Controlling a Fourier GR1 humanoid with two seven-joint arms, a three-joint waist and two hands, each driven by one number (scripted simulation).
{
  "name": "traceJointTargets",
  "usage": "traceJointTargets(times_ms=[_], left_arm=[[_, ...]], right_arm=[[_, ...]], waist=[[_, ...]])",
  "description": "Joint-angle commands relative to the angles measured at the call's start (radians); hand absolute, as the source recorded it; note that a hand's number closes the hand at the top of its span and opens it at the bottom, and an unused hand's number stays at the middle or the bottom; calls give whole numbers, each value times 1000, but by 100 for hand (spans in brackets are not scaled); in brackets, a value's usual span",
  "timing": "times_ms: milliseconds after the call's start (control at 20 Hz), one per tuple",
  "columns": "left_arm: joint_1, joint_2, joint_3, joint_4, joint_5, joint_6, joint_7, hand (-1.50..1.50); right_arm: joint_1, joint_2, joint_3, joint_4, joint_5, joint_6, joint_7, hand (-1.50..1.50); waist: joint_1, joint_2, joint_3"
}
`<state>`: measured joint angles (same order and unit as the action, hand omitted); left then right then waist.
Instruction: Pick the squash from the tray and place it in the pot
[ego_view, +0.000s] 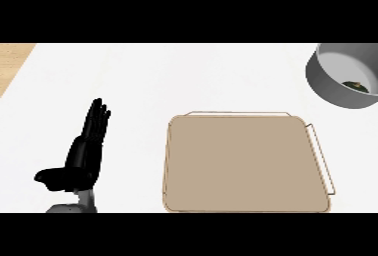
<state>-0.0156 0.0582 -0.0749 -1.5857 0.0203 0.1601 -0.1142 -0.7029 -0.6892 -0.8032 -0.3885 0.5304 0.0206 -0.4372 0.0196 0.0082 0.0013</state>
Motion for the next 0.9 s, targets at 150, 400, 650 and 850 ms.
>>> traceJointTargets(times_ms=[150, 400, 650, 850], left_arm=[[-16, -32, -25, 27, -30, 22, -12, 0], [-33, -20, -20, -16, -26, 22, 46, 0], [9, -5, -15, -23, 2, -24, -1, 0], [-1, -25, 2, 39, -3, -3, -54, 0]], right_arm=[[-4, -129, -92, 121, -96, 41, -49, -150], [58, -169, -126, 153, -143, 97, -153, -150], [109, -236, -153, 178, -174, 168, -201, -150], [142, -273, -156, 190, -179, 208, -226, -150]], waist=[[13, 9, 3], [13, 8, 5], [16, 9, 5], [15, 13, 6]])
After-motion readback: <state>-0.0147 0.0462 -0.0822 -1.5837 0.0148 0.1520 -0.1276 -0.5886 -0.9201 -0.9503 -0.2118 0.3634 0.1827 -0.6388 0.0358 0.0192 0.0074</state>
